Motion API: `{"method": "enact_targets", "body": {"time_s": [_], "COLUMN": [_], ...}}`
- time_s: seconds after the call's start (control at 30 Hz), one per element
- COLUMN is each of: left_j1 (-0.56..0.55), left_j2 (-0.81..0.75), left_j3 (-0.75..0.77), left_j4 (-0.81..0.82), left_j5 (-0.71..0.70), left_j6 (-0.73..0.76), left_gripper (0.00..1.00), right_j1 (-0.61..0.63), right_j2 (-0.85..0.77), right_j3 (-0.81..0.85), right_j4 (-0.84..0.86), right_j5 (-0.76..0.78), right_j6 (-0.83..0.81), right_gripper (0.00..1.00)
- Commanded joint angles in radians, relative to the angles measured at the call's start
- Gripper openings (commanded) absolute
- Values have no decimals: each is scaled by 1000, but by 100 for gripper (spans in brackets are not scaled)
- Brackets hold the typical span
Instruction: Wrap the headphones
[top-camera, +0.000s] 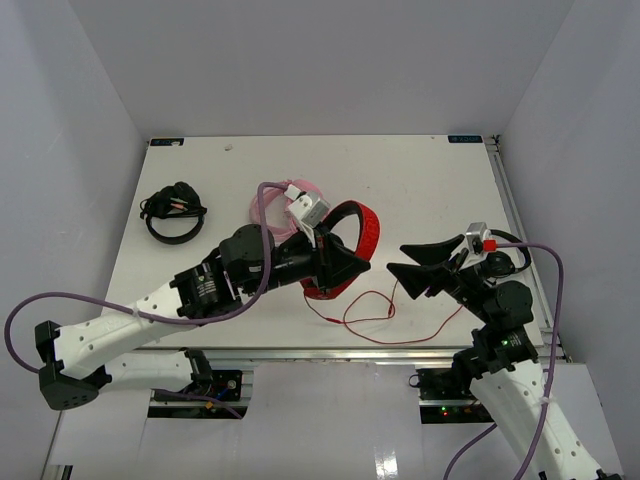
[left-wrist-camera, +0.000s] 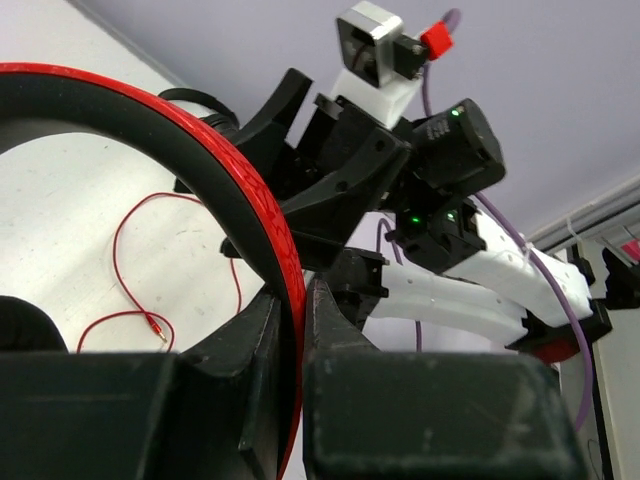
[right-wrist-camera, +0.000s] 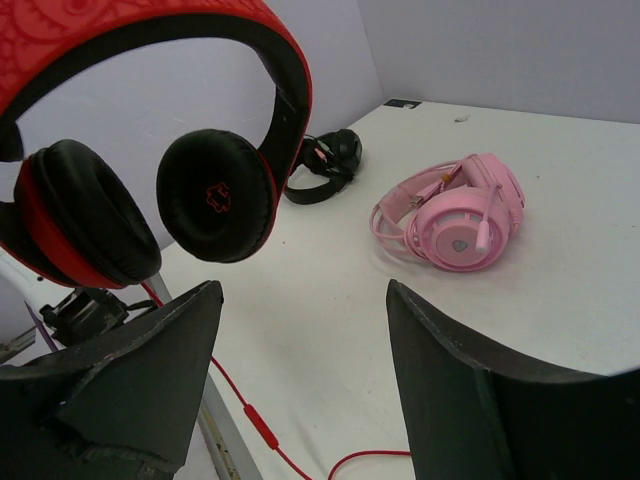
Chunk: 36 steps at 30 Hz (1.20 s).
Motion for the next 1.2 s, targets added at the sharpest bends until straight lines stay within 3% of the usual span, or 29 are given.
{"method": "enact_targets", "body": {"time_s": [0.0, 0.13, 0.37, 0.6, 0.9, 1.17], "left_j1": [2, 2, 2, -7, -37, -62], "left_j2": [16, 78, 175, 240, 298, 325], "left_j3": [15, 34, -18, -76, -151, -216], "left_j4": [24, -40, -52, -6, 49, 119], "left_j5": [-179, -407, -549, -559, -544, -502], "left_j6": [-38, -40, 5, 52, 89, 120], "left_gripper": [0, 0, 0, 0, 0, 0], "right_j1": [0, -1, -1, -1, 81, 238], "right_j2": [-19, -20, 64, 382, 582, 699], "right_j3": [42, 85, 245, 470, 542, 511], "right_j4": [-15, -105, -328, -467, -514, -433], "right_j5": [28, 112, 430, 394, 402, 387], "right_j6": [32, 64, 170, 135, 50, 16], "right_gripper": [73, 72, 70, 64, 63, 72]}}
